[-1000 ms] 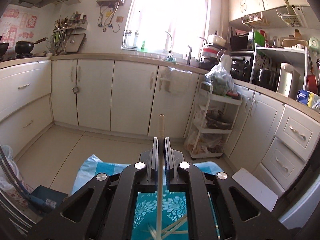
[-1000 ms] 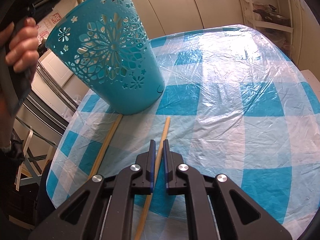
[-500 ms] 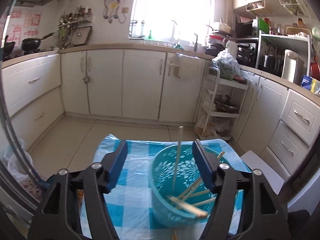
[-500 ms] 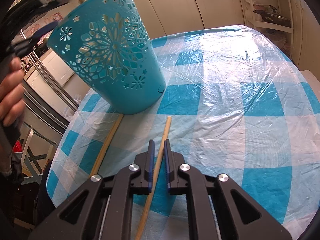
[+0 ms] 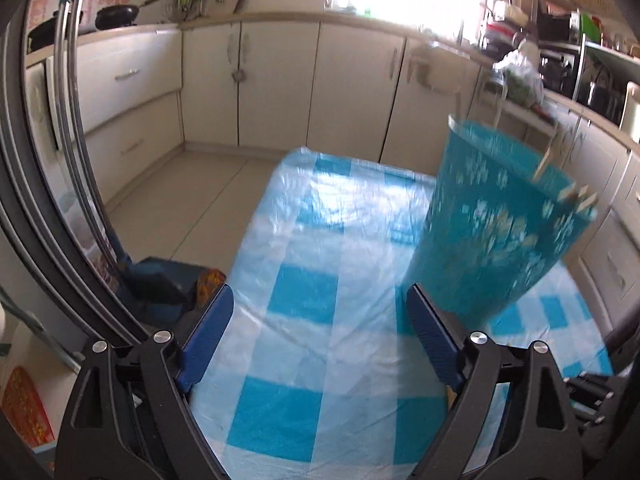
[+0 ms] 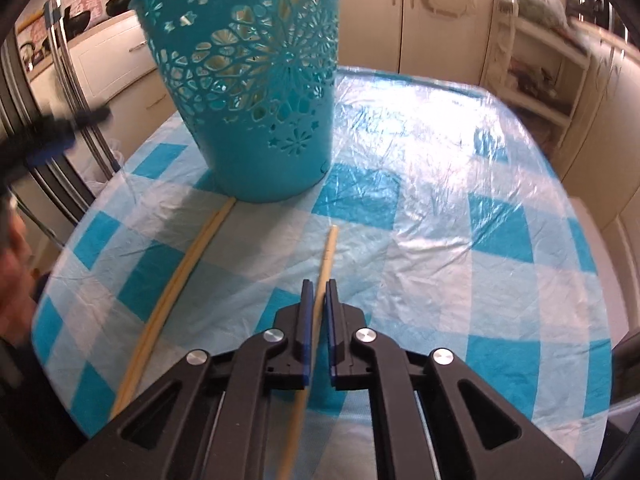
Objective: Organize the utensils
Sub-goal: 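Close the right tool on a chopstick beside the basket, then lift the right tool's chopstick over the basket and release it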
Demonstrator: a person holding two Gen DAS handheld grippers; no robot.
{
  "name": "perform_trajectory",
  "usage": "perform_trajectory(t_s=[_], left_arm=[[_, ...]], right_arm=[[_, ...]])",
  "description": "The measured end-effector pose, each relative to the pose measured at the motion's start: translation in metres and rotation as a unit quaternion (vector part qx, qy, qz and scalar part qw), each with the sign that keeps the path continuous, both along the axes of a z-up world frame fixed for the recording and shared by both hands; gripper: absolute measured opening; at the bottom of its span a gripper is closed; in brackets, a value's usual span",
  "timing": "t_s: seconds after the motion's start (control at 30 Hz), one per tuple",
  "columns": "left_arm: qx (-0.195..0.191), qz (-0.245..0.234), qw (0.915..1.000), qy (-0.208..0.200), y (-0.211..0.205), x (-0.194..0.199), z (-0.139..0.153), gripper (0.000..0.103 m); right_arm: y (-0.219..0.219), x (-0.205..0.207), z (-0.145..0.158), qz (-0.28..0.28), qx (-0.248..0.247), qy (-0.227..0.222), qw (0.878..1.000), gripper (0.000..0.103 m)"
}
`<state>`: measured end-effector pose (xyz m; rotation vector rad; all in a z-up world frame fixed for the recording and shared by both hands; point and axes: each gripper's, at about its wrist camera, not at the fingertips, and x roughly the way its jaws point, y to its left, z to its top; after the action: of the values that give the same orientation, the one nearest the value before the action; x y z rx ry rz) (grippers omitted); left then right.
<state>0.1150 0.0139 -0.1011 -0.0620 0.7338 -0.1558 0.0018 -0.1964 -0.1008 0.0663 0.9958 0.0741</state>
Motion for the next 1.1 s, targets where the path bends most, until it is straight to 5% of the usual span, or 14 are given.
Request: perform_trajectory(t_s=[0.17, 0.37, 0.53, 0.77, 0.97, 1.1], left_arm=[[0.015, -0.017, 0.9992, 0.032, -0.012, 0.002, -0.026, 0.086], [0.014, -0.024, 0.9980, 0.058, -0.016, 0.007, -0.036, 0.091], [0.014, -0.026, 0.9978, 0.060, -0.017, 0.008, -0.037, 0.091], [0.019, -0.026, 0.9978, 0.058, -0.020, 0.006, -0.035, 0.091], [0.017, -0.028, 0.9982, 0.049, -0.020, 0.002, -0.032, 0.091], [0.014, -0.028, 0.9984, 0.047, -0.019, 0.000, -0.031, 0.091]], right_arm=[[0.005, -0.001, -0.004, 0.017, -0.026, 0.001, 1.000, 0.007], [-0.012, -0.016, 0.010, 0.015, 0.062, -0.014, 0.998, 0.006], [-0.027, -0.035, 0.055, 0.019, 0.168, -0.070, 0.983, 0.006], [-0.043, -0.029, 0.144, 0.025, 0.244, -0.193, 0.950, 0.006], [-0.030, 0.025, 0.194, 0.002, 0.231, -0.285, 0.930, 0.006], [-0.014, 0.064, 0.193, -0.034, 0.193, -0.316, 0.928, 0.006]])
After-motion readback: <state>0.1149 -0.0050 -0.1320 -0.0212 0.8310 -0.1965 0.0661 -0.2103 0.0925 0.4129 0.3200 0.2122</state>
